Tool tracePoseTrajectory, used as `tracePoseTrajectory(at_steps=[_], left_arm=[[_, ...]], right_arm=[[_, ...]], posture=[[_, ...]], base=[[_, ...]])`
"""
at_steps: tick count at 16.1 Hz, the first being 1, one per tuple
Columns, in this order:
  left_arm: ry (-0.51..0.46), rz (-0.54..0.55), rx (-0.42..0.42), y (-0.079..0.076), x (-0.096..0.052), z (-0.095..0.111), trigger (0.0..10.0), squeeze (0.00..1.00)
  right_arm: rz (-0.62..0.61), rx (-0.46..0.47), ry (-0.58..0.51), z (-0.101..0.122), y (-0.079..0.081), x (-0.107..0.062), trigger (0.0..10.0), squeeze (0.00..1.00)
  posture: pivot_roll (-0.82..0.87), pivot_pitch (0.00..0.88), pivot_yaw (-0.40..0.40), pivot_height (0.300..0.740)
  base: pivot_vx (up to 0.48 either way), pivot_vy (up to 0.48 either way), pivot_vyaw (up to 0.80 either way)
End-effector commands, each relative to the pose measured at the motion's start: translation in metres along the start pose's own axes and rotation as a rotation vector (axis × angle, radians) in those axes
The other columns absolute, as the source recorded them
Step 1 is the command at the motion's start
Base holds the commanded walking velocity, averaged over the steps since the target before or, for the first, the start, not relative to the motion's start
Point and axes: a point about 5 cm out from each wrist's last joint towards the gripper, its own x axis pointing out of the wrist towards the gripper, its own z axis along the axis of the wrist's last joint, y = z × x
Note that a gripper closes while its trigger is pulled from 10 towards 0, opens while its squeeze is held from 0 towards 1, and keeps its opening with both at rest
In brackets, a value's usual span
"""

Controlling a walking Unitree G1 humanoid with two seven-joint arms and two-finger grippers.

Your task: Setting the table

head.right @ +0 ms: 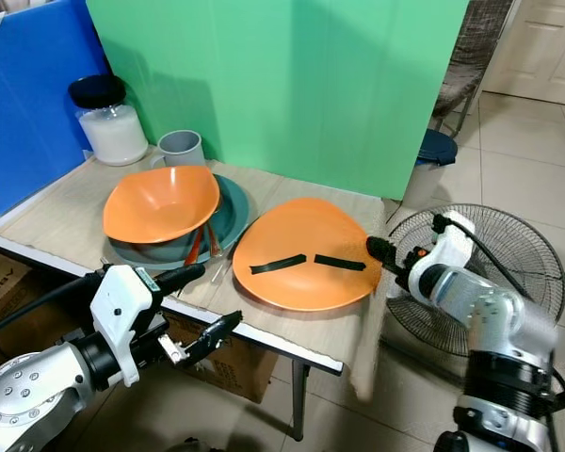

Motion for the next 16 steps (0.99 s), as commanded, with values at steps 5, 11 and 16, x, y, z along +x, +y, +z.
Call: tracePoseTrajectory(at_steps=[5, 11, 16], left_arm=[[0.022, -0.010, -0.007, 0.000, -0.001, -0.003, 10.0, 0.00], [0.034, -0.025, -0.007, -0.002, 0.000, -0.006, 10.0, 0.00], [0.037, -0.023, -0.008, -0.002, 0.000, -0.007, 10.0, 0.00]], right_arm=[[0.196, 0.049, 0.118, -0.005, 0.011, -0.014, 7.8, 0.00], [0.207, -0.007, 0.229, -0.023, 0.014, -0.016, 3.5, 0.00], [0.252, 0.074, 0.211, -0.026, 0.016, -0.012, 0.0, 0.00]], posture=[[-0.01, 0.000, 0.034, 0.740], [-0.01, 0.000, 0.028, 0.740], [-0.01, 0.000, 0.026, 0.740]], base=[[0.000, 0.000, 0.00], [0.000, 0.000, 0.00], [0.000, 0.000, 0.00]])
